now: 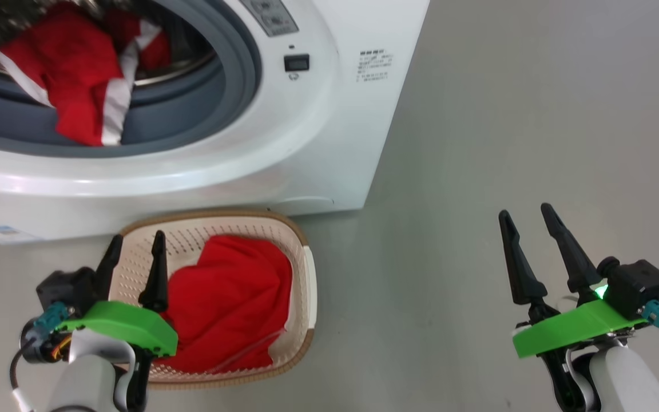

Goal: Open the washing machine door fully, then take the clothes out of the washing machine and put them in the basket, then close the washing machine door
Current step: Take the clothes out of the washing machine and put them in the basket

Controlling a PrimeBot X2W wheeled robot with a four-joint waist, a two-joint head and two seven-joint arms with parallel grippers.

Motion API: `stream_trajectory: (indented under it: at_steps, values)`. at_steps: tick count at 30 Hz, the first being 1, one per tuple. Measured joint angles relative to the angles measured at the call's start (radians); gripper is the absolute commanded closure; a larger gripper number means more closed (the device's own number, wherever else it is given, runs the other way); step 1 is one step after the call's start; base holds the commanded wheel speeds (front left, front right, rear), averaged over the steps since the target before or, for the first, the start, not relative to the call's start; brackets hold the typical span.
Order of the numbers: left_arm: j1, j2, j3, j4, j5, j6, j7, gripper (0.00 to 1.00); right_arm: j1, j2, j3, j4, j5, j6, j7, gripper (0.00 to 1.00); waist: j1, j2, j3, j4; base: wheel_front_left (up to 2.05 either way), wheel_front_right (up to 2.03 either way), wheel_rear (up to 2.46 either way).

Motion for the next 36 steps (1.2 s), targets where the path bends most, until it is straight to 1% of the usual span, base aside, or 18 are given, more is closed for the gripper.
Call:
stream_trajectory:
  at_steps: [14,22,36]
  values:
    - [0.151,-0.015,0.037,-0.198,0.043,0.000,0.000,0.00,0.091,-0.011,-0.012,0.016,0.004,0.000,0.000,0.00,0.0000,0.0000,-0.144,0.024,0.00,0.00,0.00]
    - [0.256,-0.025,0.057,-0.298,0.065,0.000,0.000,0.00,0.172,-0.011,-0.036,0.017,0.027,0.000,0.000,0.00,0.0000,0.0001,-0.215,0.038,0.00,0.00,0.00]
    - [0.436,-0.031,0.091,-0.432,0.092,0.000,0.000,0.00,0.249,-0.007,-0.053,0.015,0.036,0.000,0.000,0.00,0.0000,0.0000,-0.279,0.046,0.00,0.00,0.00]
